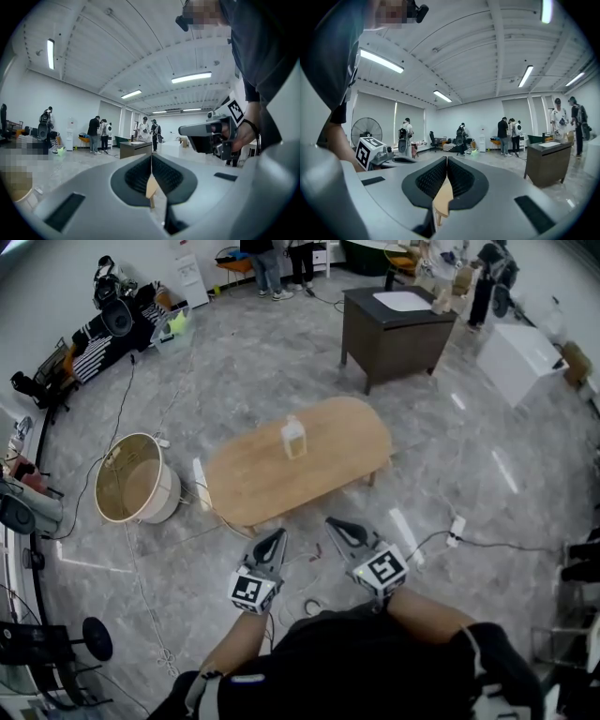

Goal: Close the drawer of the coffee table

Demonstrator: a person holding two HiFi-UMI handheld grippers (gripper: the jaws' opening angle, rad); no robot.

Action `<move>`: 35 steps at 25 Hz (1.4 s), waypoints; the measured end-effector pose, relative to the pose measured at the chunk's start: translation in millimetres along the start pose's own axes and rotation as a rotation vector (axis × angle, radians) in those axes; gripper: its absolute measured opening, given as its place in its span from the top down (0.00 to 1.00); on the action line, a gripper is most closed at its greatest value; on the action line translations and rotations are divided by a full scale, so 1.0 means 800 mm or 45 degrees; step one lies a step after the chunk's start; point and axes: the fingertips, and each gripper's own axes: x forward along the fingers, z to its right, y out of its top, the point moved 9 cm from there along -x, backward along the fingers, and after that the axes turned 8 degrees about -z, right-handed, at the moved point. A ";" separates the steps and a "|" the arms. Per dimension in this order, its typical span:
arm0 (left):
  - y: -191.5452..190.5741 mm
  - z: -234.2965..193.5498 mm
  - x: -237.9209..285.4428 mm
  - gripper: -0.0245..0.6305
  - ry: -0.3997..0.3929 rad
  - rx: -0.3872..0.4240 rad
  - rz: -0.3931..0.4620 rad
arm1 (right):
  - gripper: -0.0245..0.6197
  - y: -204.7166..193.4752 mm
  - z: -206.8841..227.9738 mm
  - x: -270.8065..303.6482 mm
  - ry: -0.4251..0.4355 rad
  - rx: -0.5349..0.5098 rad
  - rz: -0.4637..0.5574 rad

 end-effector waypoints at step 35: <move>0.283 0.269 0.194 0.95 -0.494 0.245 0.088 | 0.95 0.067 0.200 -0.350 -0.306 0.093 0.338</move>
